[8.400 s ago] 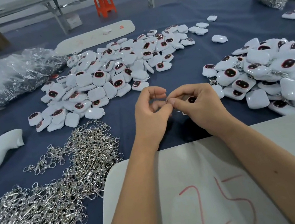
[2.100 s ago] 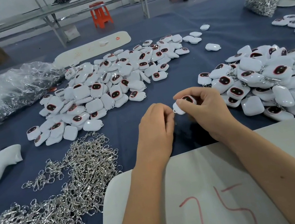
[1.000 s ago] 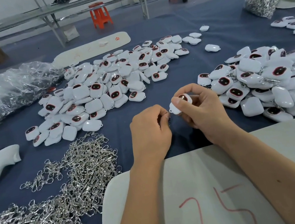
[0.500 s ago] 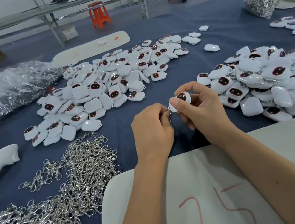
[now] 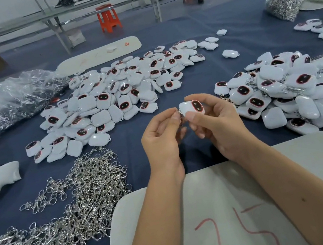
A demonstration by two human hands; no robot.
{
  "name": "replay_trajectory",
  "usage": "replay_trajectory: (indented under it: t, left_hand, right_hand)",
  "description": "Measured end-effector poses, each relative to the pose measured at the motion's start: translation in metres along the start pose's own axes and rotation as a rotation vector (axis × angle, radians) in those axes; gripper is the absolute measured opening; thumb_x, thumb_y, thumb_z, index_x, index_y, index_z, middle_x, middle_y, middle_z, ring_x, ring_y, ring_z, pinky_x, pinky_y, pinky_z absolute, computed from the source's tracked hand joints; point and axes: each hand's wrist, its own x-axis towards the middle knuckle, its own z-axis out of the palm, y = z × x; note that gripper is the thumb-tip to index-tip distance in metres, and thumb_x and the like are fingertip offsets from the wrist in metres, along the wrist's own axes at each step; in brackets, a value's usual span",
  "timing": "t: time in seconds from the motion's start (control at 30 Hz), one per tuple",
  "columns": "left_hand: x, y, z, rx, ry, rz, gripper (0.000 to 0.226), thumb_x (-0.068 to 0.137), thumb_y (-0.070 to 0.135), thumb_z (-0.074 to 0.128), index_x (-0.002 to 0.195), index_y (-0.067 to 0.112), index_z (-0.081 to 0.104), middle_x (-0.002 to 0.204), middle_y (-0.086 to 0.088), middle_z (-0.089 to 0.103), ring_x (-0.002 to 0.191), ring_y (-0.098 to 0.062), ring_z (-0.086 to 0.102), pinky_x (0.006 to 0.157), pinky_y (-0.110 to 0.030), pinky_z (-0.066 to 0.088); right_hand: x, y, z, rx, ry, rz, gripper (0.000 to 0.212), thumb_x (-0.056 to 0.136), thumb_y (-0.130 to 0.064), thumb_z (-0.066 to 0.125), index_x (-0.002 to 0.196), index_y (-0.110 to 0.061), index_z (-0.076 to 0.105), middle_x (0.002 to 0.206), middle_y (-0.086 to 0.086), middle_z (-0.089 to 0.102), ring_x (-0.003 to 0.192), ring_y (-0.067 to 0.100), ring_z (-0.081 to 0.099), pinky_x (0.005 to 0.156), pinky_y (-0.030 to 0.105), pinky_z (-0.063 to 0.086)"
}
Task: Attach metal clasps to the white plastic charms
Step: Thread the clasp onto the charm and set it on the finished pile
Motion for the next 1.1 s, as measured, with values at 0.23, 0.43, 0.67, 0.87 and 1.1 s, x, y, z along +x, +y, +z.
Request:
replay_trajectory:
  t: [0.23,0.43,0.67,0.87,1.1]
  left_hand:
    - [0.005,0.001,-0.002,0.016,0.079,0.064,0.019,0.094,-0.005,0.065,0.088,0.011,0.074,0.07,-0.003,0.068,0.065,-0.014,0.058,0.071,-0.027,0.052]
    - [0.011,-0.001,-0.01,0.561,0.071,0.398,0.021,0.092,-0.003,0.065,0.087,0.017,0.072,0.075,0.011,0.069,0.069,-0.004,0.059,0.07,-0.019,0.046]
    - [0.013,0.005,-0.017,1.095,-0.066,0.676,0.019,0.089,-0.005,0.06,0.088,0.01,0.071,0.083,-0.001,0.067,0.082,-0.024,0.06,0.074,-0.04,0.048]
    - [0.012,0.002,-0.011,0.767,0.033,0.444,0.015,0.092,0.002,0.068,0.092,0.014,0.076,0.084,0.005,0.074,0.078,-0.009,0.066,0.075,-0.021,0.051]
    - [0.009,0.003,-0.005,0.13,-0.052,-0.124,0.016,0.101,0.004,0.057,0.103,-0.001,0.072,0.081,-0.012,0.072,0.07,-0.015,0.064,0.063,-0.021,0.053]
  right_hand:
    - [-0.002,0.001,0.001,-0.068,-0.034,-0.012,0.027,0.09,0.001,0.076,0.116,-0.005,0.068,0.072,0.007,0.068,0.057,0.012,0.059,0.048,0.021,0.046]
    - [-0.002,0.002,0.002,-0.041,-0.024,-0.003,0.029,0.083,-0.013,0.082,0.105,-0.009,0.063,0.084,0.02,0.073,0.058,0.016,0.061,0.047,0.023,0.046]
    - [-0.001,0.006,0.0,-0.047,0.009,0.011,0.031,0.084,-0.012,0.085,0.105,-0.006,0.062,0.082,0.015,0.074,0.062,0.02,0.067,0.052,0.024,0.051]
    - [0.002,0.005,0.001,-0.008,0.034,0.016,0.028,0.09,-0.008,0.078,0.113,-0.003,0.063,0.086,0.011,0.076,0.065,0.015,0.068,0.054,0.021,0.051]
    - [-0.001,0.0,0.004,0.017,-0.016,-0.015,0.044,0.08,-0.019,0.079,0.119,-0.005,0.063,0.075,0.01,0.072,0.063,0.015,0.067,0.052,0.02,0.05]
